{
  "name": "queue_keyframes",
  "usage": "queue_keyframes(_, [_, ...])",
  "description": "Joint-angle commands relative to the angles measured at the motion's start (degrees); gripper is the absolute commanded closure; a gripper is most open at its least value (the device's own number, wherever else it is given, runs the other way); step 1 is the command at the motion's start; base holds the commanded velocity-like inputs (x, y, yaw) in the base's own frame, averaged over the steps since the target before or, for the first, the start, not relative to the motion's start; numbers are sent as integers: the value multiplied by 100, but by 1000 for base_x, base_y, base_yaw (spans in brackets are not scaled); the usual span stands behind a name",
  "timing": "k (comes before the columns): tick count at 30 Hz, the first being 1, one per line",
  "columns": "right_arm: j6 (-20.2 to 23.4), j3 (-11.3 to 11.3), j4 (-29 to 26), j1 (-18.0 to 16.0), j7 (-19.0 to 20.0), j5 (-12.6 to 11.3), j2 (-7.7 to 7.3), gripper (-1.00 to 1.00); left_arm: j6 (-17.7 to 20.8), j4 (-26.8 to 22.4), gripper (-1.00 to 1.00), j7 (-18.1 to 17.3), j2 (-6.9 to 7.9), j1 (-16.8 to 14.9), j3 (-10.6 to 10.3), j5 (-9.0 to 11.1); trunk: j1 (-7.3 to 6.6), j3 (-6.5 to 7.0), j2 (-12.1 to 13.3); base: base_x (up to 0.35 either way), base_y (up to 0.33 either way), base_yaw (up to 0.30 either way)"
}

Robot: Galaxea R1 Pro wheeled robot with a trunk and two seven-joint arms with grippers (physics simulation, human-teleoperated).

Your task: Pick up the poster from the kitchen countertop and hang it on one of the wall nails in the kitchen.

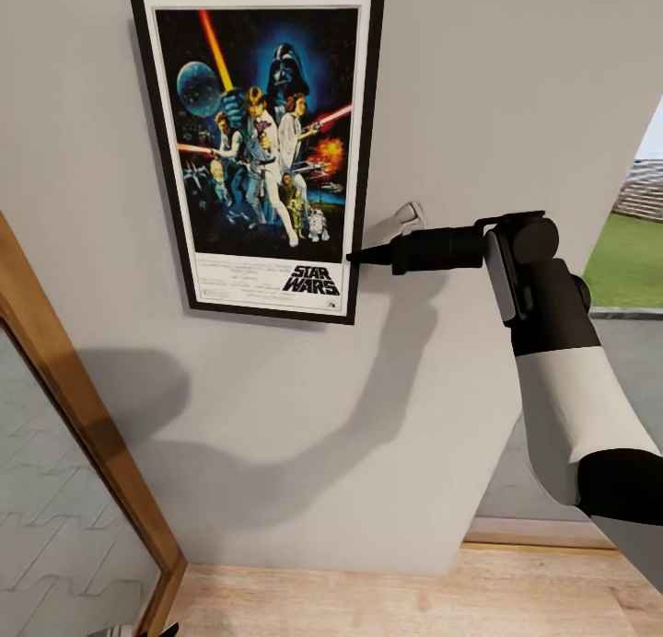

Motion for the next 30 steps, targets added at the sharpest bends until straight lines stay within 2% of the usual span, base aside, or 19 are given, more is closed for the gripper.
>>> queue_keyframes(1, [49,5,1,-7,17,-8,-3,100,-34,3,-100,-10,1,-5,-48,39,4,-13,-13,3,0,0])
queue_keyframes(18, [49,5,-4,-7,17,-12,-3,100,-34,3,-100,-10,1,-6,-48,38,4,-13,-13,29,0,0])
queue_keyframes(20, [41,-12,-30,57,25,-46,-2,100,-34,-6,-100,6,-60,46,-48,49,4,-13,-13,0,0,0])
queue_keyframes(30, [41,-12,-30,54,26,-46,-2,100,-34,-6,-100,6,-60,46,-48,49,4,-13,-13,0,0,0])
